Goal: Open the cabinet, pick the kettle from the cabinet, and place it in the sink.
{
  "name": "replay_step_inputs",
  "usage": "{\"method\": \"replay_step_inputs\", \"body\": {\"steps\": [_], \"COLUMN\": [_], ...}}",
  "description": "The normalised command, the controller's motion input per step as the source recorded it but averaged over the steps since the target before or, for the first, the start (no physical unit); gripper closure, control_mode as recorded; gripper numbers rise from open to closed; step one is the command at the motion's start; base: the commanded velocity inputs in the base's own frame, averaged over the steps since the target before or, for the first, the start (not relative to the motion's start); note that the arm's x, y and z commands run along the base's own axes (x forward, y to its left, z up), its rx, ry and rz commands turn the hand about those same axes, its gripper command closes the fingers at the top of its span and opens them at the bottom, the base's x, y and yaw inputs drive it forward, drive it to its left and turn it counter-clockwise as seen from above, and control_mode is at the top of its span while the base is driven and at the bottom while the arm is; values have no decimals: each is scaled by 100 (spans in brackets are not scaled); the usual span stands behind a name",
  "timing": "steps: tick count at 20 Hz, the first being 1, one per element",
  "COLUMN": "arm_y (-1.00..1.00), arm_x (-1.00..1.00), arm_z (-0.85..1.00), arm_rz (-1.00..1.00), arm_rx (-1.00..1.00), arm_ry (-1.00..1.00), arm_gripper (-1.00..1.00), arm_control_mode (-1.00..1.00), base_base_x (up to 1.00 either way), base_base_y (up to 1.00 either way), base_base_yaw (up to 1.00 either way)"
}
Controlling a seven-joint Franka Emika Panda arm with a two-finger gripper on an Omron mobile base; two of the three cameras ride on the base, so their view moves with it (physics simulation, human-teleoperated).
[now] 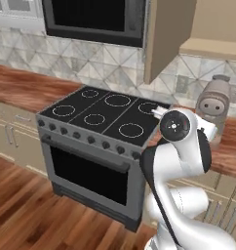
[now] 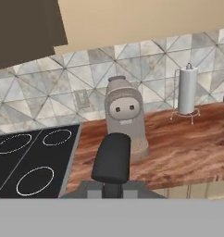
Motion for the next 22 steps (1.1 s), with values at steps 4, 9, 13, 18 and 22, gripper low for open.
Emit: {"method": "replay_step_inputs", "body": {"steps": [4,9,13,18,22], "arm_y": [0,0,0,0,0], "arm_x": [0,0,0,0,0], "arm_z": [0,0,0,0,0], "arm_rz": [0,0,0,0,0], "arm_rx": [0,0,0,0,0], "arm_ry": [0,0,0,0,0], "arm_gripper": [100,100,100,100,100], "arm_control_mode": [100,100,100,100,100], "base_base_x": [-10,-9,-7,-3,0], "base_base_y": [11,10,12,13,11], "base_base_yaw": [50,51,51,50,49]}}
